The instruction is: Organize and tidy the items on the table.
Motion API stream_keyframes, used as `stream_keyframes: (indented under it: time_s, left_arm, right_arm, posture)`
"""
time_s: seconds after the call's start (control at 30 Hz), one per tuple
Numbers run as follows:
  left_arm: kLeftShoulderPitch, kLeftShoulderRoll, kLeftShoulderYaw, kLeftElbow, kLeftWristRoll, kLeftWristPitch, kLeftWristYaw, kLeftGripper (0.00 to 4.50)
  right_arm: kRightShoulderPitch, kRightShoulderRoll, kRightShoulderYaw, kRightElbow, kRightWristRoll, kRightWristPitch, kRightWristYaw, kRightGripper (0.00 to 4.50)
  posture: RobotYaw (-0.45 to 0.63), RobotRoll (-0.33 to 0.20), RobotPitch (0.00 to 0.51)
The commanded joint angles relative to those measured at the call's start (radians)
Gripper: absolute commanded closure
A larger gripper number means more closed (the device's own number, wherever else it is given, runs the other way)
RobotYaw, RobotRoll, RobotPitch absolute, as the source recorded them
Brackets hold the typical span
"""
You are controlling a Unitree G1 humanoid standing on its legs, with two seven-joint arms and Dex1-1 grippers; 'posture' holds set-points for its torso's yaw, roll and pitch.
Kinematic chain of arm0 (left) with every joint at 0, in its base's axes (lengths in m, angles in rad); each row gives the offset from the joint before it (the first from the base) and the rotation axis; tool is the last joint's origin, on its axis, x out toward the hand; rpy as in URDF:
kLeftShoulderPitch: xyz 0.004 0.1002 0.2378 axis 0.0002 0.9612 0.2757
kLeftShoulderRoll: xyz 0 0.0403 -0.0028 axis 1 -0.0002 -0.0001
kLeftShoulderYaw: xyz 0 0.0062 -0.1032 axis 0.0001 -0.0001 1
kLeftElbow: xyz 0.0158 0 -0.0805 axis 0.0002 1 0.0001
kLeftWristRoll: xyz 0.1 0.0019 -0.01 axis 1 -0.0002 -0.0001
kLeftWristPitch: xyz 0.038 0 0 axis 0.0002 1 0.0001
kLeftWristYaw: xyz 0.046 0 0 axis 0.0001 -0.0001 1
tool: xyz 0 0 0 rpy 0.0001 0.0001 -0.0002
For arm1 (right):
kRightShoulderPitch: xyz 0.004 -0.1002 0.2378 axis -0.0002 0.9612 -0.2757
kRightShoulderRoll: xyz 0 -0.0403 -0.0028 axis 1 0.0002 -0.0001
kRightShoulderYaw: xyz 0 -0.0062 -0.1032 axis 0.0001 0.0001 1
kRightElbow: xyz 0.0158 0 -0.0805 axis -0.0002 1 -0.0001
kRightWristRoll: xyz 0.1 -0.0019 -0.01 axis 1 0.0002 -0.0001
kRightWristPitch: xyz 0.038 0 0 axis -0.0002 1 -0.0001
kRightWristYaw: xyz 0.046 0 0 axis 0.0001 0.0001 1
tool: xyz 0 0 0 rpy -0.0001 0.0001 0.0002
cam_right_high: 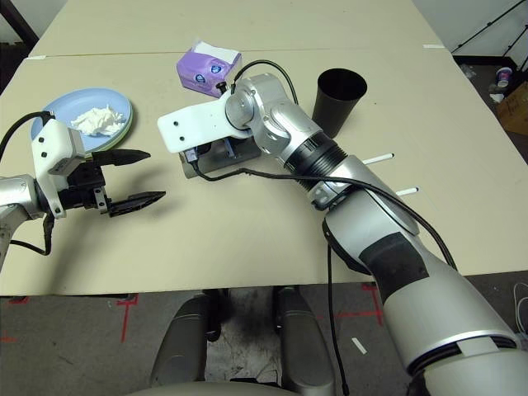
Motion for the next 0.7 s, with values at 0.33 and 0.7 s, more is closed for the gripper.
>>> stream_keyframes:
  time_s: [0.33, 0.7]
  left_arm:
    - [0.001, 0.011, 0.003, -0.016, -0.006, 0.002, -0.007, 0.0]
    - [0.004, 0.009, 0.006, -0.013, -0.005, -0.005, -0.008, 0.0]
  right_arm:
    - [-0.025, 0.017, 0.02, 0.073, -0.036, 0.0, -0.015, 4.13]
    - [-0.015, 0.025, 0.025, 0.054, -0.033, 0.001, 0.004, 4.13]
  posture:
    - [0.04, 0.0, 0.238]
    - [0.05, 0.0, 0.237]
